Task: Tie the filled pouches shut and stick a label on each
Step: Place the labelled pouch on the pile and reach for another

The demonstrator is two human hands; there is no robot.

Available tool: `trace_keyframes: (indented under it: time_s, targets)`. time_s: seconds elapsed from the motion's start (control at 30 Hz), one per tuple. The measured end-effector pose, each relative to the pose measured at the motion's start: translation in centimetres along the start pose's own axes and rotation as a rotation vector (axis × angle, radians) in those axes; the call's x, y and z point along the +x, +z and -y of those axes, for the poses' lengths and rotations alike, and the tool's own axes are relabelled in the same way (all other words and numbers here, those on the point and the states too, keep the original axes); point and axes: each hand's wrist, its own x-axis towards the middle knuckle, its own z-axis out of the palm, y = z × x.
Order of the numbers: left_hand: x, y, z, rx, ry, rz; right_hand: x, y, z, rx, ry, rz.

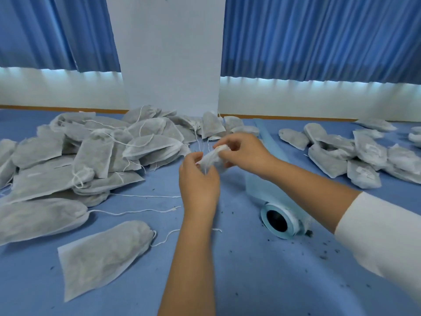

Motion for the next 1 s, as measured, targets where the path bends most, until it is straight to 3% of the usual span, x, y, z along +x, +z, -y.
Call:
trace_keyframes:
  time_s: [0.23, 0.33, 0.53, 0.67, 0.77, 0.9, 1.0]
  targets:
    - [-2.1, 0.6, -1.1, 0.197, 0.170, 0.261, -6.5, -4.8, 0.5, 0.310, 0.031, -0.020]
    - [-2.8, 0.9, -1.5, 0.256, 0.266, 0.286, -8.5, -6.0, 0.8, 0.427, 0.040, -0.031]
    - [-3.5, 1.6, -1.4, 0.432, 0.545, 0.261, -11.9, -6.1, -0.4, 0.258, 0.014, -0.275]
    - [-3.5, 1.8, -0.9, 0.498, 0.524, 0.277, -13.3, -6.4, -1.7, 0.373, 0.062, -0.360]
    - [-3.6, 1.9, -1.0, 0.472, 0.465, 0.343, -13.5, -6.9, -1.9, 0.575, 0.127, -0.375]
    - [-4.4, 2.2, -1.3, 0.514, 0.451, 0.450, -13.5, -7.0, -2.0, 0.676, 0.110, -0.414]
    - [-5.1, 1.9, -1.7, 0.532, 0.460, 0.494, -13.3, -7.9, -2.0, 0.944, 0.126, -0.437]
